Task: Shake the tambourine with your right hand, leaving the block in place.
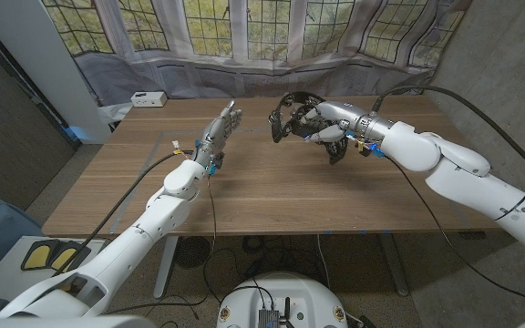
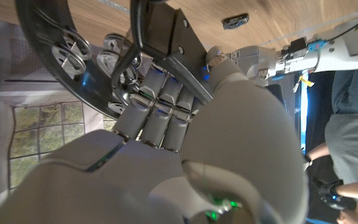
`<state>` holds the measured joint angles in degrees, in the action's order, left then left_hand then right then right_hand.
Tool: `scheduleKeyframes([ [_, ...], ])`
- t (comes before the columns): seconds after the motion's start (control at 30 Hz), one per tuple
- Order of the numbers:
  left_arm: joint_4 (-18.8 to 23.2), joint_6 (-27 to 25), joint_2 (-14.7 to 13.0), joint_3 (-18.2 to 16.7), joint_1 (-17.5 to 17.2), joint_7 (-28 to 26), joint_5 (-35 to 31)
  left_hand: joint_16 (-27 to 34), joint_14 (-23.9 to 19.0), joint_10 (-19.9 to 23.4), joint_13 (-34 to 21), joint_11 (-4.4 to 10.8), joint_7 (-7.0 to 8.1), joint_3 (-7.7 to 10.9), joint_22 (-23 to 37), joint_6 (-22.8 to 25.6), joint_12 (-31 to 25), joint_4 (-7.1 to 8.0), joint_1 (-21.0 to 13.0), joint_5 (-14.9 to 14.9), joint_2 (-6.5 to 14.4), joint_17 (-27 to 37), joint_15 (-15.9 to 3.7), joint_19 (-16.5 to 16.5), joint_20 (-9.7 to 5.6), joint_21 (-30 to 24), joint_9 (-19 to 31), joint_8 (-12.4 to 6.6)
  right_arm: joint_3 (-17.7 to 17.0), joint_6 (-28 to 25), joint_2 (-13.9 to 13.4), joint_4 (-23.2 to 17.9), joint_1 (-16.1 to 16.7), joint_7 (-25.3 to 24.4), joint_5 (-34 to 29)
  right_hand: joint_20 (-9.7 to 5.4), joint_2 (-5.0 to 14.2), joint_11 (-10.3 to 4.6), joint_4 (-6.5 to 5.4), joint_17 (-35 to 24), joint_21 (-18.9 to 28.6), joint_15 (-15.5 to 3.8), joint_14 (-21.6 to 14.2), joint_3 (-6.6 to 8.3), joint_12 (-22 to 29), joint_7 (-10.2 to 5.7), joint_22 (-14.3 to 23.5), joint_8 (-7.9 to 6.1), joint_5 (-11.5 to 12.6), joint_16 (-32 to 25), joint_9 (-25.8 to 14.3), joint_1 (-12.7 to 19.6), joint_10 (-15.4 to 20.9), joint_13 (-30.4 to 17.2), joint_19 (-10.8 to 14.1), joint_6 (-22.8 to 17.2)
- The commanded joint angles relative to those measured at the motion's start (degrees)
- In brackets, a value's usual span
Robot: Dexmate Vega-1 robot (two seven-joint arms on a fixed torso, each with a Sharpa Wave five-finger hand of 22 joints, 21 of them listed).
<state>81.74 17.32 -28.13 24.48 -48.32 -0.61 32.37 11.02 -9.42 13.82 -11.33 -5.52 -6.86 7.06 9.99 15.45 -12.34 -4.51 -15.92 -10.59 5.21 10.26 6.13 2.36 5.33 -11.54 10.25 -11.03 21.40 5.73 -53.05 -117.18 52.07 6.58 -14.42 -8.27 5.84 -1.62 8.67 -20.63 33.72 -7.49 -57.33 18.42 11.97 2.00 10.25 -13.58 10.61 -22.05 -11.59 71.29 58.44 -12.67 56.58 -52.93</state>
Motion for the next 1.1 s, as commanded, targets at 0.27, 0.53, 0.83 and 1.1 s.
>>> scheduleKeyframes([
  [0.27,-0.7,-0.2,0.0,-0.1,0.4,0.3,0.3,-0.2,0.2,0.4,-0.1,0.02,0.25,0.09,0.3,0.4,-0.1,-0.24,0.3,0.0,0.4,0.1,-0.18,-0.3,0.09,0.2,0.1,0.17,-10.3,15.8,8.1,9.7,9.4,-16.1,19.6,-0.18,3.26,0.17,-0.26,-0.5,0.6,-4.92,-1.4,0.11,0.1,-6.23,0.2,0.03,0.3,-0.2,-0.2,3.0,0.3,-0.2,0.2,-6.7],
  [0.53,-0.5,-0.3,-0.2,-0.1,0.6,0.3,0.0,-0.2,0.3,0.2,-0.1,0.08,0.14,0.11,0.3,0.3,0.0,-0.27,0.3,0.0,0.4,0.1,-0.15,-0.3,0.12,0.2,0.1,0.21,-13.7,25.7,13.9,15.7,10.8,-13.7,36.0,-0.21,3.26,-0.11,-0.24,-0.7,0.9,-4.94,-1.5,0.08,0.1,-6.24,0.2,0.08,0.3,-0.2,-0.2,3.1,0.3,-0.2,0.1,-6.8],
  [0.83,-1.2,0.0,0.2,0.0,0.7,1.0,0.5,-0.2,0.3,0.2,-0.1,0.03,0.22,0.12,0.3,0.2,0.0,-0.3,0.3,0.0,0.4,0.1,-0.18,-0.4,0.14,0.2,0.1,0.2,-15.1,32.3,25.4,24.2,9.8,1.1,70.1,-0.42,3.16,-0.28,-0.11,-0.8,1.1,-5.17,-1.5,0.1,0.1,-6.31,0.2,0.18,0.3,-0.1,-0.2,3.2,0.2,-0.2,0.0,-6.7],
  [1.1,-1.1,0.1,0.1,0.0,0.9,0.9,0.2,-0.2,0.3,0.2,-0.1,-0.04,0.24,0.13,0.3,0.3,0.0,-0.32,0.3,0.0,0.4,0.1,-0.22,-0.5,0.14,0.2,0.1,0.18,-20.3,25.3,34.1,26.6,10.0,12.6,92.3,-0.66,3.23,-0.41,-0.2,-0.8,1.3,-5.17,-1.3,0.12,0.0,-6.47,0.2,0.37,0.4,0.1,-0.2,3.1,0.0,-0.2,-0.4,-6.4],
])
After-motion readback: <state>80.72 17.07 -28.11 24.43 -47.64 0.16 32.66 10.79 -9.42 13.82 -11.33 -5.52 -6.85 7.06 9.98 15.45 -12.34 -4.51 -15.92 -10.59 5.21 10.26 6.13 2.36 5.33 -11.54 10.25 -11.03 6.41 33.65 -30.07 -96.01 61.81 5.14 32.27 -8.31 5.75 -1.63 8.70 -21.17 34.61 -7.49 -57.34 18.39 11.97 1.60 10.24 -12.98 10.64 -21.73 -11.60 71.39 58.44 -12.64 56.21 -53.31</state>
